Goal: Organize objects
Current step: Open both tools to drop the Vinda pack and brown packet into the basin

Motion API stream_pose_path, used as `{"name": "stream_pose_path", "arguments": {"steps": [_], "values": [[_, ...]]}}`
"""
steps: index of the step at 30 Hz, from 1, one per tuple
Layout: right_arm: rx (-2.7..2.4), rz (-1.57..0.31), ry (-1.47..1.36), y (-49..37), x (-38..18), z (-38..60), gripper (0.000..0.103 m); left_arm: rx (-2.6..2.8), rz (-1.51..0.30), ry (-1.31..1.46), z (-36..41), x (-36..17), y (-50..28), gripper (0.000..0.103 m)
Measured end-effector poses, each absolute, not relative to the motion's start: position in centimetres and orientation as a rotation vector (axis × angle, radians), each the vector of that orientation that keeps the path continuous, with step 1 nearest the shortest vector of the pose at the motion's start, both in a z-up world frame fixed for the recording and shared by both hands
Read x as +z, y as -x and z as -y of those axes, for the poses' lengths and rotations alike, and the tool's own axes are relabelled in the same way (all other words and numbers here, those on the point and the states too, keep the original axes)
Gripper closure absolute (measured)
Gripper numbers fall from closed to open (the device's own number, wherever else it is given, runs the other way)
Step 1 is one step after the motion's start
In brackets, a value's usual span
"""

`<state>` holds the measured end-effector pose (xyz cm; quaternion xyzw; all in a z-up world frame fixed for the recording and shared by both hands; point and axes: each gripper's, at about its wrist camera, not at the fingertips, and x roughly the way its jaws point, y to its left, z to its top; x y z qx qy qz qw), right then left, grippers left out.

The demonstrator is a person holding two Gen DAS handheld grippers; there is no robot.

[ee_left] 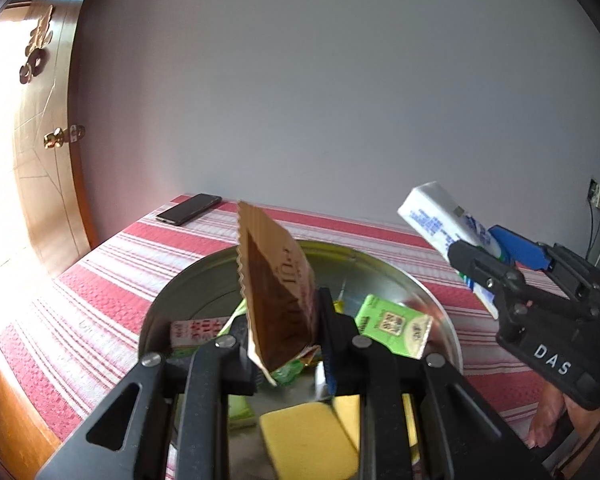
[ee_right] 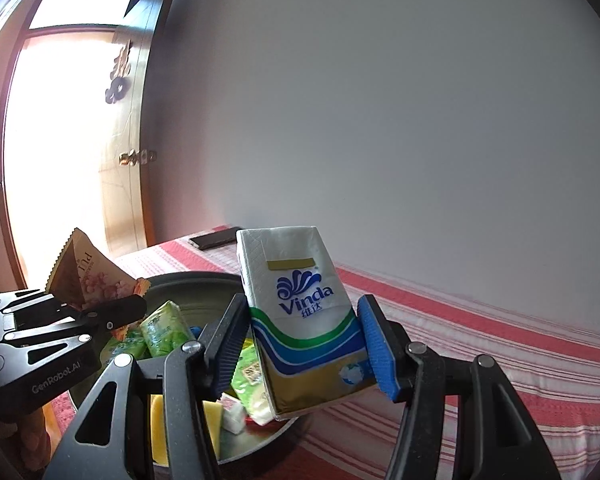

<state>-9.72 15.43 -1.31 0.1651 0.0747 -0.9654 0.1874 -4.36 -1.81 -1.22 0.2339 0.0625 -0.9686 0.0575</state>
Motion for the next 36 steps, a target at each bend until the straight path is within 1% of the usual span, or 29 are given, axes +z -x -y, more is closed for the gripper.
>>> {"name": "stream_pose_path", "arguments": {"steps": [11, 36], "values": [[-2.656, -0.258, -0.582, 11.8, -3.4, -12.4, 0.045, -2.907, -0.21, -0.765, 3.3, -2.5, 5.2, 0.082], [-2.626, -0.319, -0.69, 13.7, -5.2, -10.2, 0.045, -2.869, -0.197, -0.855, 3.9, -4.7, 6.2, 0.082]]}}
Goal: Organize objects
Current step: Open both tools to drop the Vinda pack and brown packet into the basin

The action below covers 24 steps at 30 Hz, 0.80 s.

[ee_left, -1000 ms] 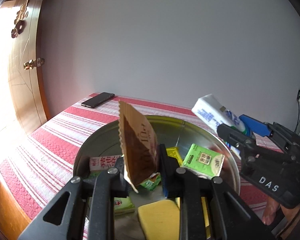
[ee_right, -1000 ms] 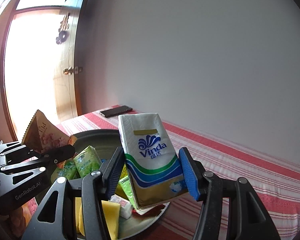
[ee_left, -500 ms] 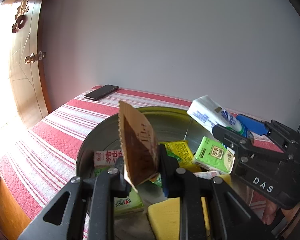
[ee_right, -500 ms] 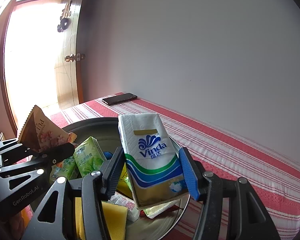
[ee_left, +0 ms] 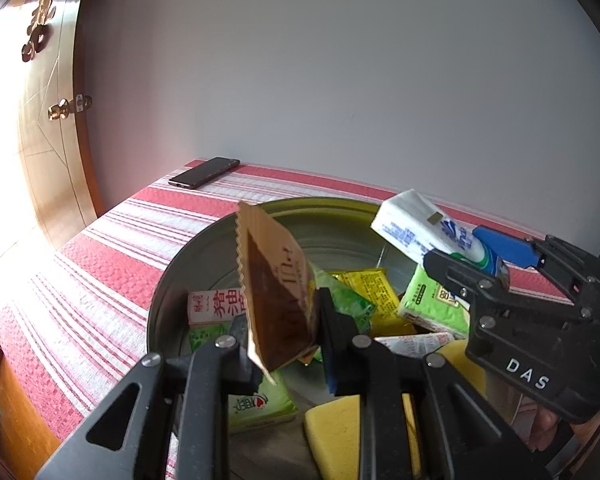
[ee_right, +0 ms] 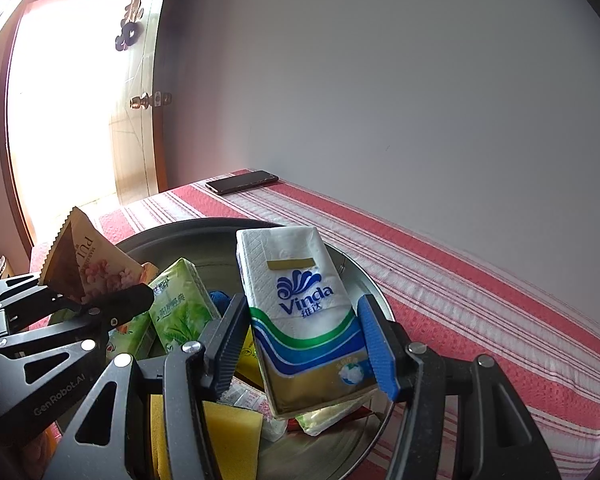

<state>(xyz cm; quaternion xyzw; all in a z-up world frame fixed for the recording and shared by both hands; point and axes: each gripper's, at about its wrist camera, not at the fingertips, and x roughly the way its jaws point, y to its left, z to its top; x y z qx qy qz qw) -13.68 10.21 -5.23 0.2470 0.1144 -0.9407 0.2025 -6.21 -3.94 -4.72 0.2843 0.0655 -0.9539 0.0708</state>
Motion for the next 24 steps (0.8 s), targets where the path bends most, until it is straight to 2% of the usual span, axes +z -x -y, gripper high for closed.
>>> {"name": "stream_pose_path", "arguments": {"steps": [3, 5, 6, 8, 10, 12, 18, 22, 24], "values": [[-2.616, -0.33, -0.709, 13.8, -5.4, -10.0, 0.042, -2.87, -0.189, -0.853, 3.8, -4.6, 6.1, 0.079], [-2.614, -0.349, -0.704, 13.6, -5.5, -9.9, 0.041, -2.867, -0.192, -0.842, 3.8, -4.5, 5.9, 0.05], [-2.619, -0.358, -0.693, 13.4, -5.4, -9.9, 0.039, -2.862, -0.196, -0.819, 3.8, -4.3, 5.6, 0.046], [-2.641, -0.355, -0.668, 12.9, -5.1, -10.1, 0.038, -2.861, -0.206, -0.788, 4.1, -3.8, 5.1, 0.029], [-2.655, -0.327, -0.651, 12.6, -4.6, -10.7, 0.036, -2.86, -0.217, -0.768, 4.2, -3.4, 4.8, 0.021], [-2.668, -0.296, -0.629, 12.1, -4.1, -11.2, 0.03, -2.863, -0.224, -0.749, 4.3, -2.9, 4.4, 0.02], [-2.679, -0.268, -0.577, 10.7, -2.7, -11.8, 0.029, -2.832, -0.211, -0.737, 4.5, -2.3, 3.9, 0.013], [-2.68, -0.258, -0.572, 10.6, -2.5, -11.9, 0.029, -2.812, -0.201, -0.725, 4.7, -2.1, 3.6, 0.002], [-2.679, -0.248, -0.574, 10.7, -2.6, -12.0, 0.029, -2.806, -0.202, -0.724, 4.9, -2.1, 3.5, 0.0]]}}
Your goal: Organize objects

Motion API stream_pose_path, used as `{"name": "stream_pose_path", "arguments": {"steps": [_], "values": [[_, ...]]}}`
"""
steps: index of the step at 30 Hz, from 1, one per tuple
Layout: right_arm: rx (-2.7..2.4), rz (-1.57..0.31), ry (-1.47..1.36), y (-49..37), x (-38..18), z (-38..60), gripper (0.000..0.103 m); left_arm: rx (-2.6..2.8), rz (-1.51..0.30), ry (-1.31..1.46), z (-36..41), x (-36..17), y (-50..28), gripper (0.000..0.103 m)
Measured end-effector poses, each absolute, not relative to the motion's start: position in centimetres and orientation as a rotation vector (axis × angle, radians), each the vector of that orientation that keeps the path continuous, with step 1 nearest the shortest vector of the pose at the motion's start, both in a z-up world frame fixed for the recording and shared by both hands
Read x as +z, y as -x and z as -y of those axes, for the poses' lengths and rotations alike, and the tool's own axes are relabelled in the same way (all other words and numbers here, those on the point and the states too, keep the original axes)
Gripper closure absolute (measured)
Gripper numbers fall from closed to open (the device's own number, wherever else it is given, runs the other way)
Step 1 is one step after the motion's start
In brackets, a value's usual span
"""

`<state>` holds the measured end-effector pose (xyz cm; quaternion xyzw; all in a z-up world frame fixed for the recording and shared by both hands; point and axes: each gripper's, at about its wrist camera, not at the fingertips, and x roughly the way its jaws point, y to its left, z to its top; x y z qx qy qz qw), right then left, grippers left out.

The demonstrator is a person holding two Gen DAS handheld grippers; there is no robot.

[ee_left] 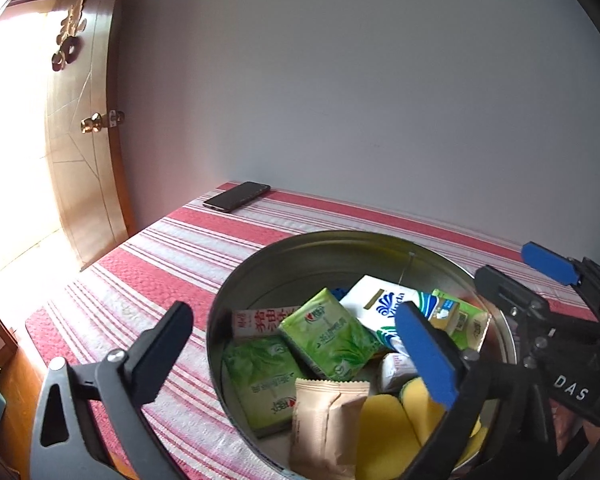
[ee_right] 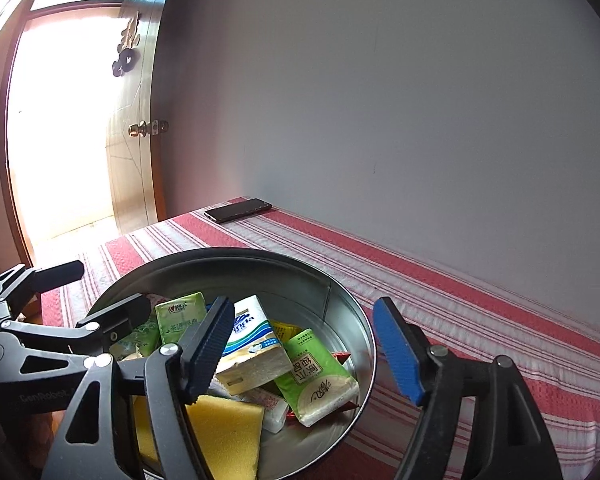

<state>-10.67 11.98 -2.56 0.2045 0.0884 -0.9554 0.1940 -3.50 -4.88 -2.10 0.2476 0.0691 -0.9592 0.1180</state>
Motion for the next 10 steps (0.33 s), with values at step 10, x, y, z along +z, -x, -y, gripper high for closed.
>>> {"name": "stream_pose_path", "arguments": {"steps": [10], "values": [[-2.68, -0.223, -0.571, 10.49, -2.53, -12.38, 0.029, -2.816, -0.156, -0.721, 4.48, -2.21, 3.59, 0.001]]}}
